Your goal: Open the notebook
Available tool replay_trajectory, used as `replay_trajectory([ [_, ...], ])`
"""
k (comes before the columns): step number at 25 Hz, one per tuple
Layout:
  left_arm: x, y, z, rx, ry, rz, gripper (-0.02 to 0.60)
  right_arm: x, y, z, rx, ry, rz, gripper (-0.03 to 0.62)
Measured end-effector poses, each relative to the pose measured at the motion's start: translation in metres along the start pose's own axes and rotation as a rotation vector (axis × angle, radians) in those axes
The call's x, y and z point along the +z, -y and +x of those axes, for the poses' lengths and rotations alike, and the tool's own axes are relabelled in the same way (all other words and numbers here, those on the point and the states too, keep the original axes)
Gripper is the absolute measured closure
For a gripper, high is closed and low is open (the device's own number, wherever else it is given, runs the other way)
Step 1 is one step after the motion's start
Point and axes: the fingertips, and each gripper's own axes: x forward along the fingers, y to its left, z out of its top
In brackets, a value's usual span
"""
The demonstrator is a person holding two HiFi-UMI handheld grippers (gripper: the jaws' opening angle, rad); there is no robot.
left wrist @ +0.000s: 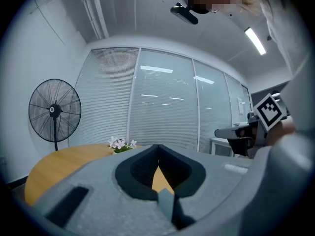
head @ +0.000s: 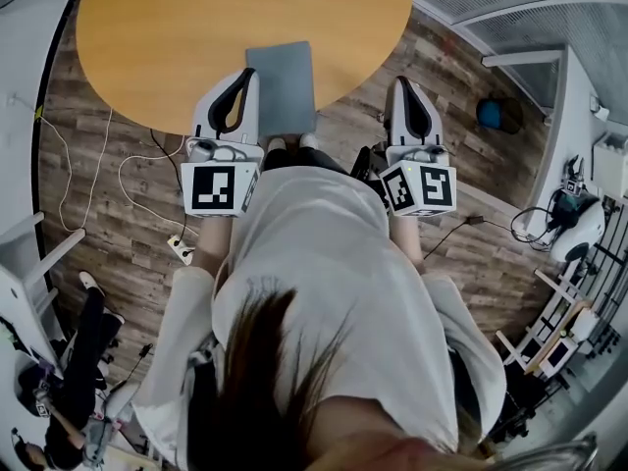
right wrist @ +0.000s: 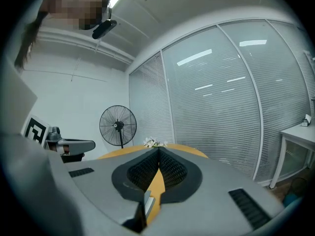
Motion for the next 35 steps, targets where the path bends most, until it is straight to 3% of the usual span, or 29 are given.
replay_trajectory([
  [15,-0.002,0.006,0.009,0.103,-0.022,0.009,0.565,-0.006,-0.001,0.032,0.143,-0.032,0.011,0.594],
  [25,-0.008,0.014,0.01,0.09,-0.03,0.013,0.565,-0.013,-0.003,0.029,0.161,-0.047,0.019,0.594],
  [29,-0.015,0.011,0.01,0.1,-0.073,0.021,0.563,-0.016,-0.004,0.03,0.154,-0.056,0.025,0.594],
  [32,-0.025,0.014,0.012,0.064,-0.116,0.057,0.56,-0.02,-0.007,0.029,0.156,-0.077,0.023,0.594],
  [35,-0.047,0.022,0.015,0.011,-0.177,0.093,0.492,-0.028,-0.009,0.028,0.152,-0.102,0.026,0.594],
])
